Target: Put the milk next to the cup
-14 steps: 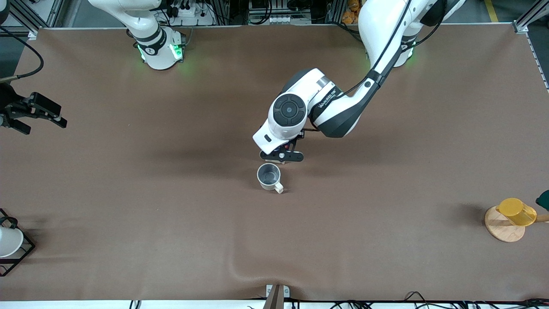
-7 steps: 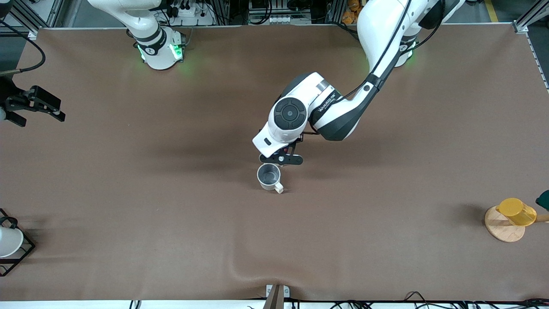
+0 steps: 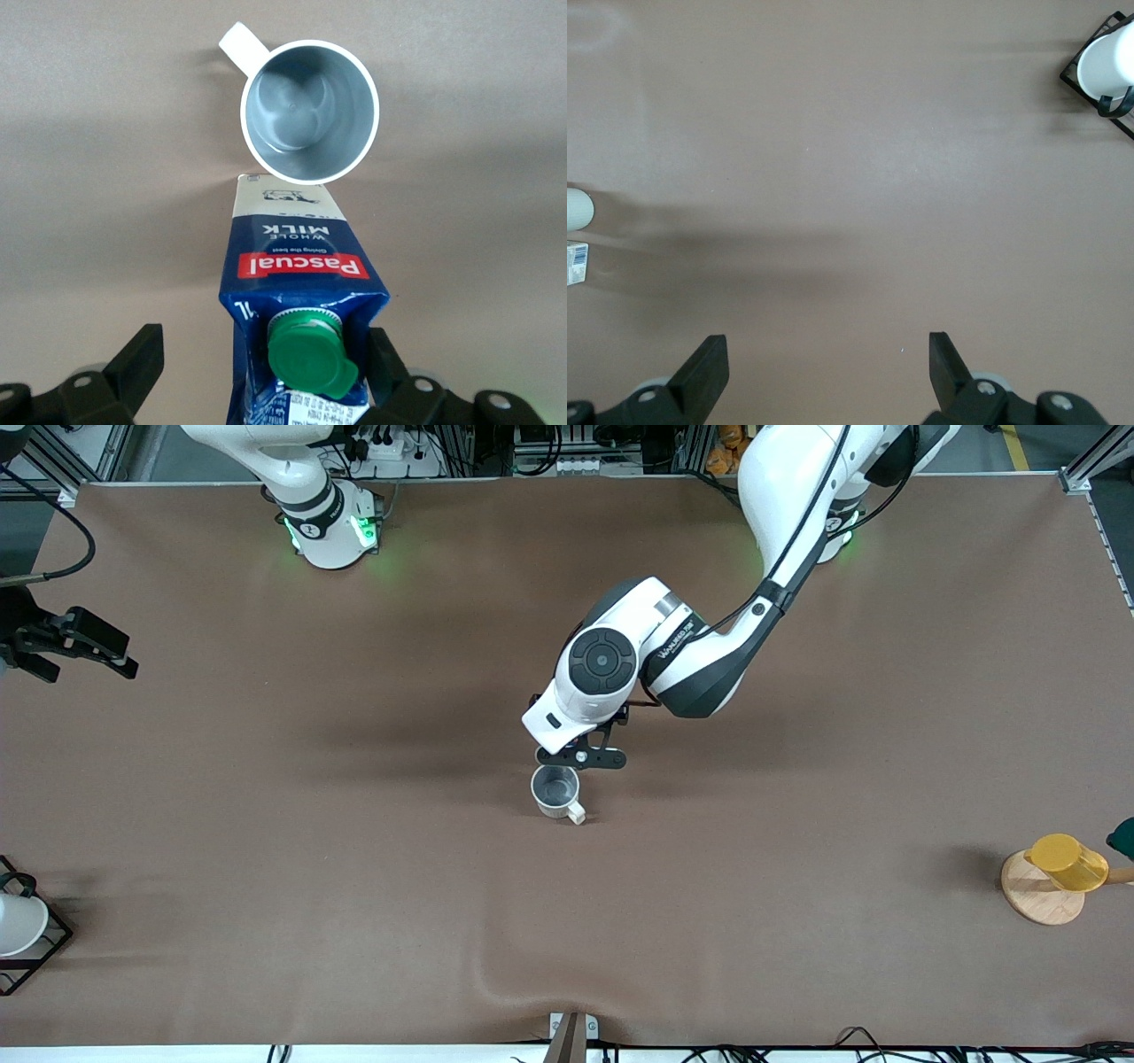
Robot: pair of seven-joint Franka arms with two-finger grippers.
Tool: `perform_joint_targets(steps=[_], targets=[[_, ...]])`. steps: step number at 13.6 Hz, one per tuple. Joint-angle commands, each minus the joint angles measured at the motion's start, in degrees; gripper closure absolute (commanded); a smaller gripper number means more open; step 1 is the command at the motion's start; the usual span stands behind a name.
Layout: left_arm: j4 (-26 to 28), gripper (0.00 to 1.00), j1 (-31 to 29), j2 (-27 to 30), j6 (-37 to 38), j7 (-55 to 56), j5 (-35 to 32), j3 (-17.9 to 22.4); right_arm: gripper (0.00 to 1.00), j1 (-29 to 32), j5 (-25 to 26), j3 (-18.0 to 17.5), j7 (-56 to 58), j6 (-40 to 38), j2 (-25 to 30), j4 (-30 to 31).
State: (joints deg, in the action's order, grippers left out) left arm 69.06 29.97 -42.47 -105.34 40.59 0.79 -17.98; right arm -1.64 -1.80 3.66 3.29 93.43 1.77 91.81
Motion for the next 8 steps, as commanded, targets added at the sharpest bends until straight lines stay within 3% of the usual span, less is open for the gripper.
perform_joint_targets(steps=[1,5,8], targets=[[-1.47,0.0,0.36,0.28,0.4,0.81,0.97,-0.13,0.0,-1.08,1.1,0.47,-1.62,-0.97,0.34,-1.02],[-1.47,0.0,0.0,4.92,2.67,2.04,3.87,-0.04,0.0,-1.17,1.01,0.47,-1.36,-0.97,0.34,-1.46],[-0.95,0.0,-4.63,13.0,7.33,1.52,2.99,2.15,0.0,-1.17,0.83,0.47,-1.36,-0.97,0.16,-1.46]])
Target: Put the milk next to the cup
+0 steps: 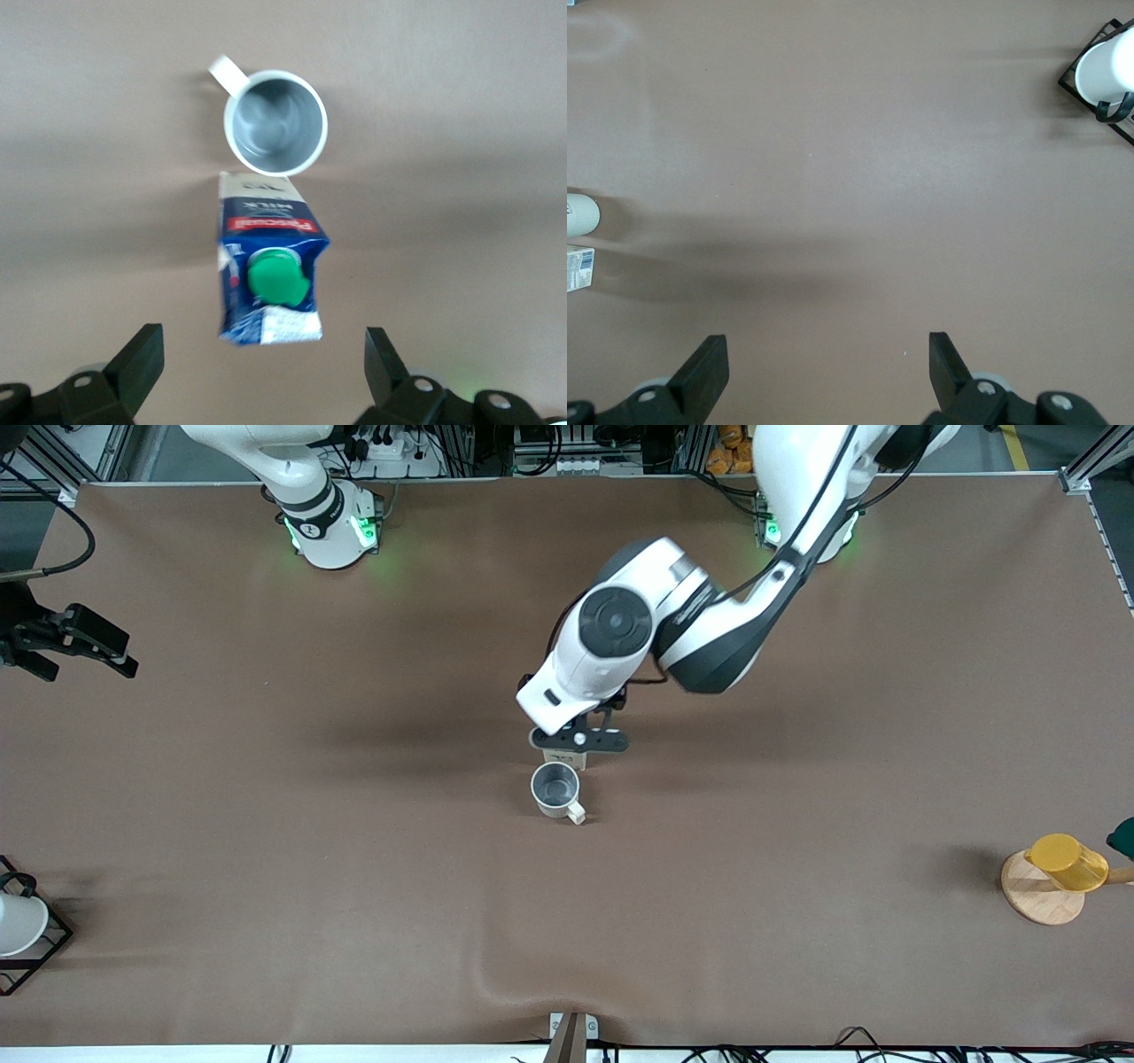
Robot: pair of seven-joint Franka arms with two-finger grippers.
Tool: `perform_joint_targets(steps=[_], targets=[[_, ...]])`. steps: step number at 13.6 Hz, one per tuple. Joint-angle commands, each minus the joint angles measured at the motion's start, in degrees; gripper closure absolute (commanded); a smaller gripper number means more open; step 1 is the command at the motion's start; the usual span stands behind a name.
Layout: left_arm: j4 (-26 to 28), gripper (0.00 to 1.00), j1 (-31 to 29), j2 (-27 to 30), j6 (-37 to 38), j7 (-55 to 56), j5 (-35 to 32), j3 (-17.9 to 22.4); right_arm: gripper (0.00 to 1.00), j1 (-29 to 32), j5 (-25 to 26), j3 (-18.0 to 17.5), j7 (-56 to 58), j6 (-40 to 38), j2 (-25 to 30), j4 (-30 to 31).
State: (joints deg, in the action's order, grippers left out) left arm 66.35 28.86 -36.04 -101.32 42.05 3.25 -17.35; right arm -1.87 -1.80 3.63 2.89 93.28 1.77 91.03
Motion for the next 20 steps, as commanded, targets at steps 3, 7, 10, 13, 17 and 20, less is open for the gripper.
perform_joint_targets(steps=[3,7,10,13,17,20], targets=[[3.08,0.0,-10.3,13.44,9.09,-0.39,-5.77,2.32,0.0,-0.77,0.66,0.5,-0.69,-0.82,-0.1,-0.94],[4.39,0.0,-19.09,18.8,18.08,-7.58,-8.61,1.79,0.0,-1.03,0.3,0.5,-0.78,-0.73,-0.19,-1.12],[7.12,0.0,-24.18,21.97,18.53,-11.97,-8.79,1.79,0.0,-1.03,0.3,0.5,-0.69,-0.73,-0.19,-1.12],[13.69,0.0,-28.94,27.4,17.66,-19.17,-7.82,2.75,0.0,-1.03,0.3,0.5,-0.69,-0.73,-0.19,-1.12],[24.44,0.0,-28.51,35.33,11.76,-25.87,-7.21,9.51,0.0,-1.03,0.3,0.5,-0.78,-0.82,-0.19,-1.12],[24.44,0.0,-27.2,36.21,12.02,-27.01,-3.96,14.52,0.0,-1.03,0.3,0.5,-0.78,-0.82,-0.19,-1.12]])
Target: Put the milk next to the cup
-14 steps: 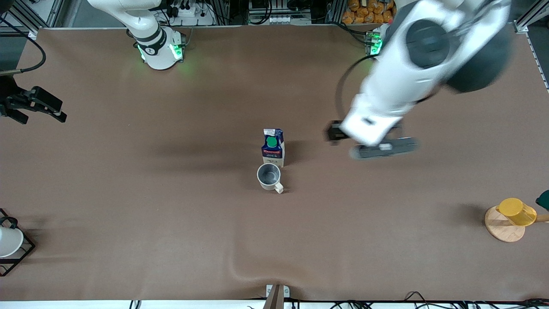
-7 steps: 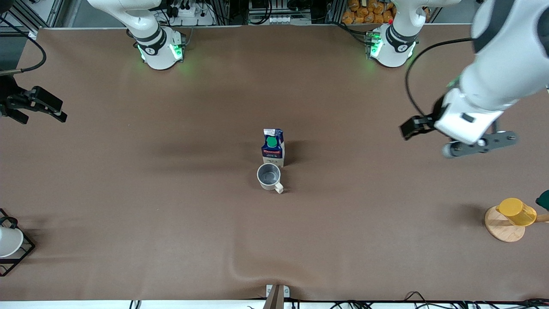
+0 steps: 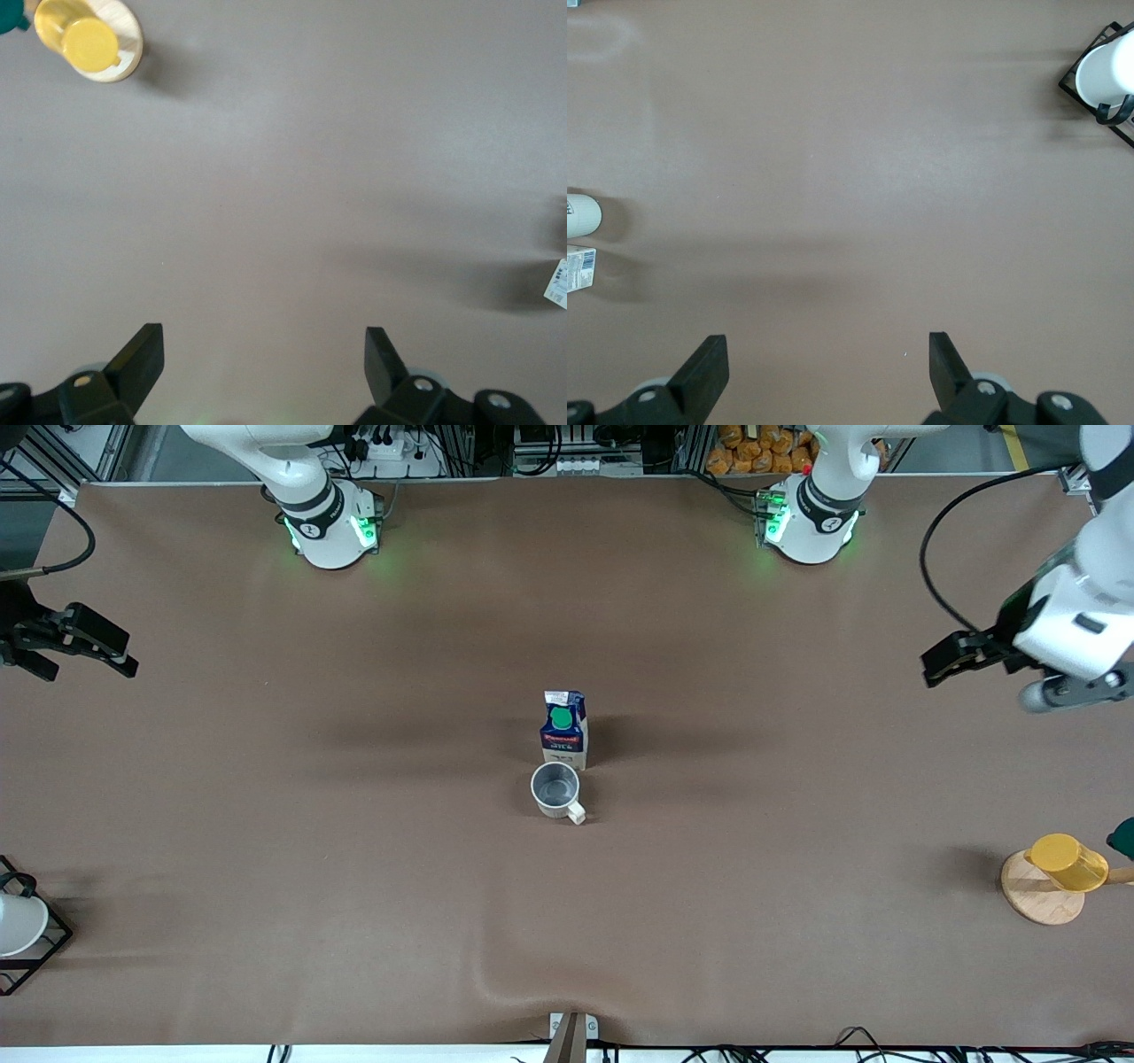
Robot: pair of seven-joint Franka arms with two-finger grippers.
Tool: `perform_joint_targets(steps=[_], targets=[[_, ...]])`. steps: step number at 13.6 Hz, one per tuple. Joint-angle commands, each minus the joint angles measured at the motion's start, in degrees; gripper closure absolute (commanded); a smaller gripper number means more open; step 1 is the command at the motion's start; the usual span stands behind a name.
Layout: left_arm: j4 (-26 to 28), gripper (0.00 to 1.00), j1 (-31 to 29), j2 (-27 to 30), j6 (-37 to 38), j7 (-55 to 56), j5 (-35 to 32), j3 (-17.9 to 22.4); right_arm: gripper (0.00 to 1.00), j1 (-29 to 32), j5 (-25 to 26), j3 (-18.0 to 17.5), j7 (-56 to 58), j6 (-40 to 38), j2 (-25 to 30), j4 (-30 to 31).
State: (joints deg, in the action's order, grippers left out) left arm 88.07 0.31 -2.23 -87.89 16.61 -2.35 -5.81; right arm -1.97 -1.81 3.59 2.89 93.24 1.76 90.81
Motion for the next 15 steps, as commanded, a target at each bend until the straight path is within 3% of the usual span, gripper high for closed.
perform_joint_targets(steps=[1,7,15], targets=[[2.81,0.0,2.15,2.58,-1.23,-1.67,1.73,4.21,0.0,-0.93,0.31,0.54,-0.78,-0.7,-0.18,-0.9],[2.55,0.0,2.86,3.2,-1.23,-3.33,2.61,7.04,0.0,-0.93,0.31,0.54,-0.78,-0.7,-0.26,-0.9],[1.5,0.0,3.03,3.2,-0.18,-4.22,1.65,6.34,0.0,-0.93,0.31,0.54,-0.78,-0.7,-0.26,-0.9]])
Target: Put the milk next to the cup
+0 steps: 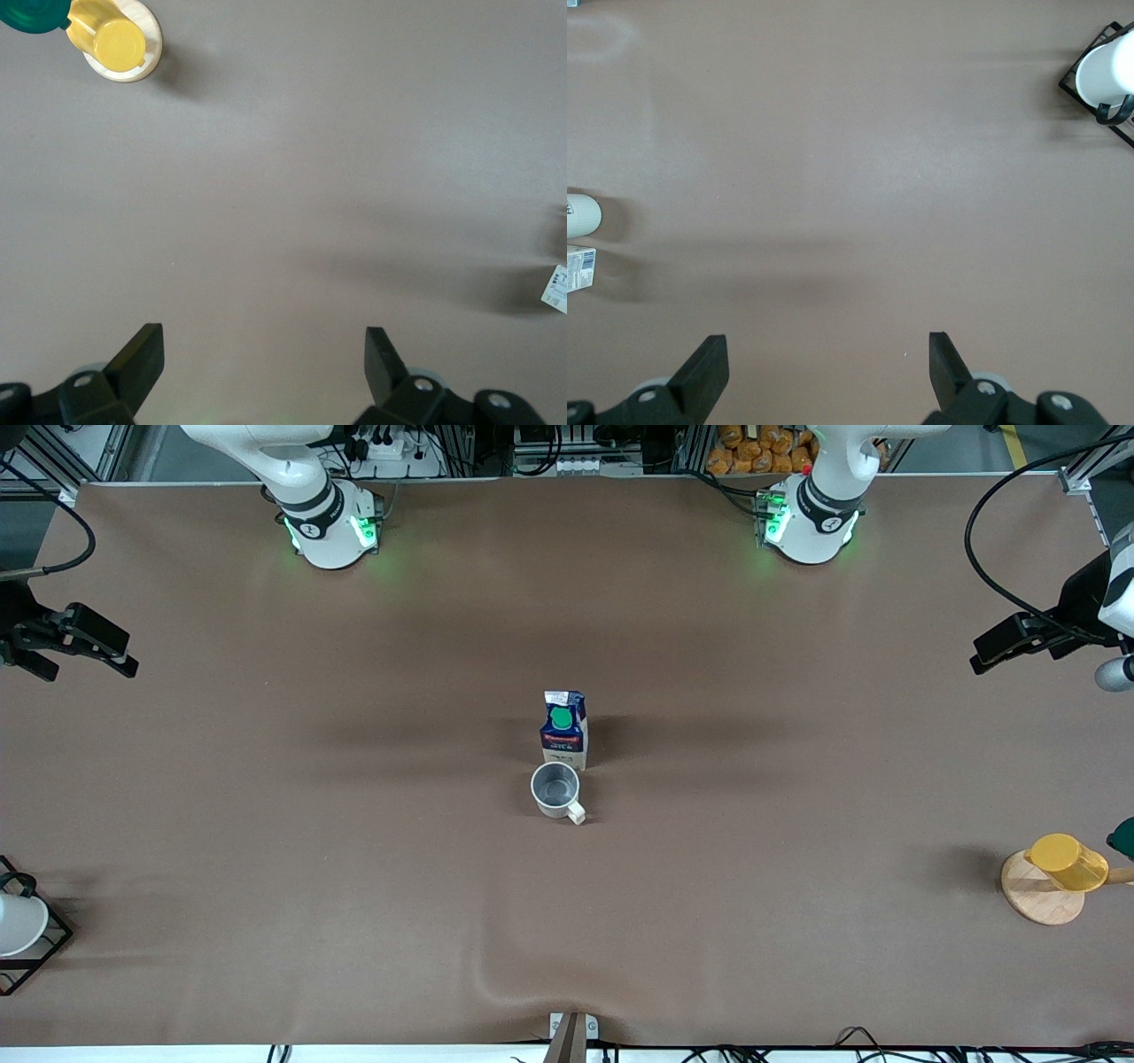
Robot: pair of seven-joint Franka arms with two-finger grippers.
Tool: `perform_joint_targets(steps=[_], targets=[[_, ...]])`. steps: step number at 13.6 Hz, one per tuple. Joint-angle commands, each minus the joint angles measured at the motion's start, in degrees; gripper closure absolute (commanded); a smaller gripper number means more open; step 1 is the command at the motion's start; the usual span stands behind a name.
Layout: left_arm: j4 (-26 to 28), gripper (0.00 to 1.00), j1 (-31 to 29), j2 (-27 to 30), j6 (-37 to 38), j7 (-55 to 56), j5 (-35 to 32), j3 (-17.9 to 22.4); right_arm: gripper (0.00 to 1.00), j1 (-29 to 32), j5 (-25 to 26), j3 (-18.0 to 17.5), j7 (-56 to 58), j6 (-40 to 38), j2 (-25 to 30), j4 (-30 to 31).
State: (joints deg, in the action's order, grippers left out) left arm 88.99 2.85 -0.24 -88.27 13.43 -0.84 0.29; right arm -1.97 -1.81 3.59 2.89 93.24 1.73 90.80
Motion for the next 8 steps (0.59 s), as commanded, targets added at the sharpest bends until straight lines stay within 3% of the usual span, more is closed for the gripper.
perform_joint_targets(steps=[1,8], targets=[[0.39,0.0,0.67,1.3,0.3,-1.04,0.14,0.15,0.0,-0.93,0.31,0.54,-0.69,-0.69,-0.24,-0.89],[-0.05,0.0,0.84,1.56,2.05,-1.39,0.49,-0.99,0.0,-0.93,0.31,0.54,-0.78,-0.78,-0.15,-0.89]])
